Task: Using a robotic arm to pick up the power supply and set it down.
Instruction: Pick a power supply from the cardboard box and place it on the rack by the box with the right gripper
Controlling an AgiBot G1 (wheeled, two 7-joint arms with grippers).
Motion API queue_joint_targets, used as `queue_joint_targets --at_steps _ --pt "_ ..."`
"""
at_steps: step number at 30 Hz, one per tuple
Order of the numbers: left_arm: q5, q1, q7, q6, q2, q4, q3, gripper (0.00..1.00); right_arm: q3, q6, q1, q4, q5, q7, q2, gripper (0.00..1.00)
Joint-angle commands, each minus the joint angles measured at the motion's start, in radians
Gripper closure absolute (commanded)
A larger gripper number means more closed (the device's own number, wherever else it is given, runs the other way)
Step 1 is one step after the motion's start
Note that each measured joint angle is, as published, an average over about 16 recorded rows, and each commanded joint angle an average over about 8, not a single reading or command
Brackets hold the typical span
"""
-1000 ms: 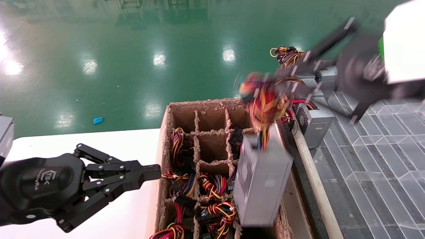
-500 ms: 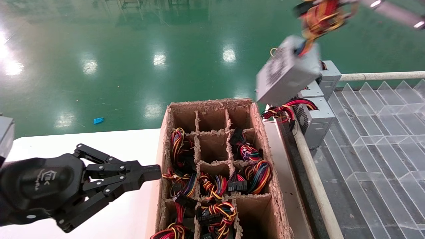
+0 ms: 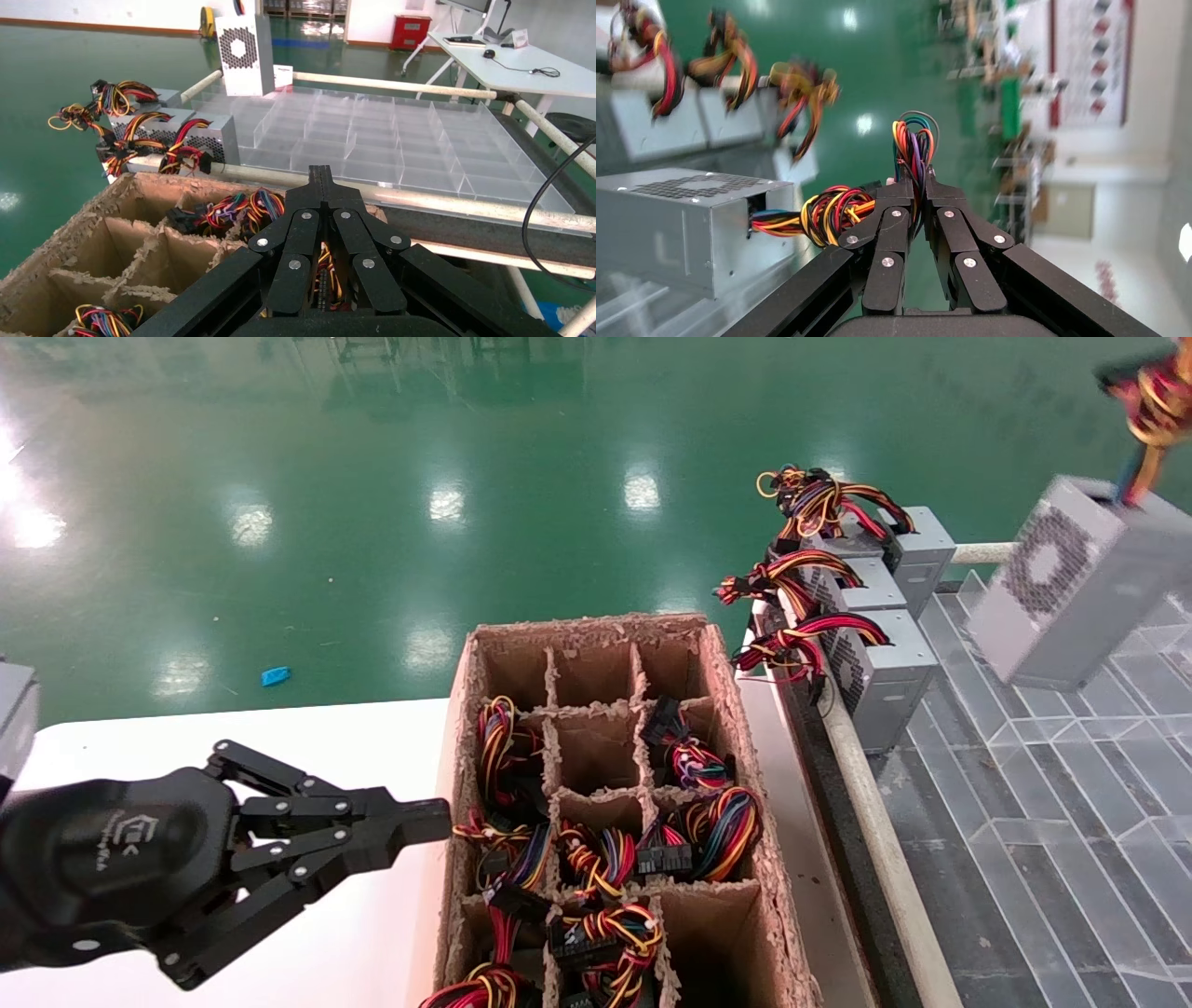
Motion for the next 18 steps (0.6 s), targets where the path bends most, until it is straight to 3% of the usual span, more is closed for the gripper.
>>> queue_joint_targets --at_steps 1,9,18 --pt "0.0 0.0 0.0 0.0 0.0 0.0 0.0 1.0 -0.01 0.005 -0.014 -0.001 -0.033 0.011 0.018 1.0" --pt "0.0 0.0 0.0 0.0 0.0 0.0 0.0 1.0 -0.041 0.125 -0.136 -0.011 -0.079 0.021 0.026 1.0" --pt "0.0 0.0 0.0 0.0 0.0 0.0 0.0 1.0 -0.072 0.236 -0.216 -0.031 -0.124 0.018 -0.038 1.0"
